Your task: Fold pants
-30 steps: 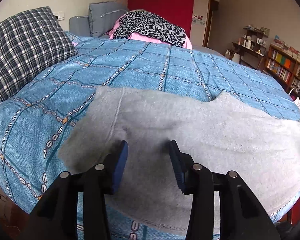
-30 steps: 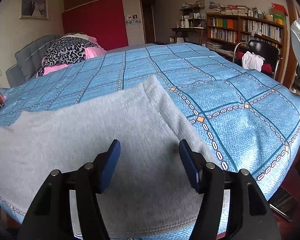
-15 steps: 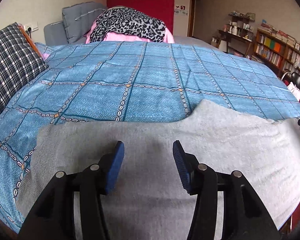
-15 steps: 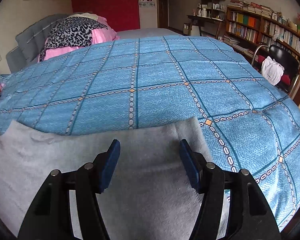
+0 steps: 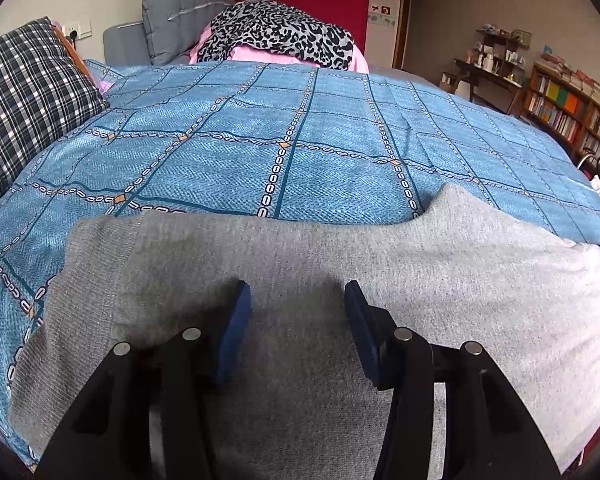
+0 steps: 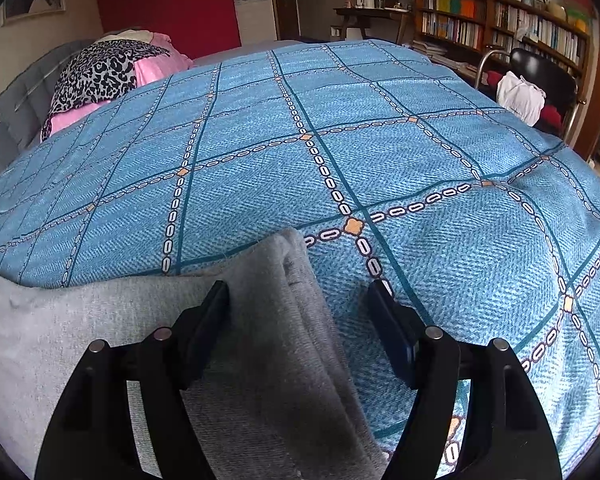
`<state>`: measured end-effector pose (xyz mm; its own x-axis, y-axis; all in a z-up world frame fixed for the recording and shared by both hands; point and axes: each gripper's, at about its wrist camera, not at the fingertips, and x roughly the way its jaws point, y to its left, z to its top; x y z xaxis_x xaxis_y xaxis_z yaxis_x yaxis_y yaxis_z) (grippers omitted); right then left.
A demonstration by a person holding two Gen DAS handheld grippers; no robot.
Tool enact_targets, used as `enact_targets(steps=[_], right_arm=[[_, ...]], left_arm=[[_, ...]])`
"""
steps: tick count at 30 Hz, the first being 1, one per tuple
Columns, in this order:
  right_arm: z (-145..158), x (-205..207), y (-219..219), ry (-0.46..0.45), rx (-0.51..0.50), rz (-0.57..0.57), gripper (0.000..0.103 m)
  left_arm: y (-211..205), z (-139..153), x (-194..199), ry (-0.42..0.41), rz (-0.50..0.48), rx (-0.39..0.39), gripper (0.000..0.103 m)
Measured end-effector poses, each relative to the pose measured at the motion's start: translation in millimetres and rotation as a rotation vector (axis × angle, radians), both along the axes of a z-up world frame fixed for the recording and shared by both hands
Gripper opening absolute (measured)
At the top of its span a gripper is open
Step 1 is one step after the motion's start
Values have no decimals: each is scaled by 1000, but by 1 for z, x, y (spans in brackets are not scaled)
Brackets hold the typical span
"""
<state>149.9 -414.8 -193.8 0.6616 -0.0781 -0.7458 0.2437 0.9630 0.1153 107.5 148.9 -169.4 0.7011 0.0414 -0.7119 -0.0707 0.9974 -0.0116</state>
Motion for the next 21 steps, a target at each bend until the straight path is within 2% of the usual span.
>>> enact_targets(steps=[2,3,4,8,11,15,18,21], right_arm=[[6,-9,-3,-45,32,6,72],[12,-15,-3,-72,47,4,72],[18,-22,-4,-100,56,4,72],[36,-50,5,-158,14,-6,73],[37,-69,13,-165,-37,-7,73],[27,-90,26,-165,-99,3,73],[7,-93,25,-121,-99,-4,74],[-3,-95,16,-134,-53,-7,78]], left_arm=[[-8,5,-5,-10,17,37,59],[-13,8,-9,-22,22,40,65],[-17,12,-14,-35,15,31,68],[-39,20,-28,-54,-57,-22,68],[-59,22,-34,-52,-112,-43,69],[-84,18,-37,-37,-167,-68,69],[-106,10,-35,-9,-209,-63,69],[-125,5,-33,8,-245,-48,69]])
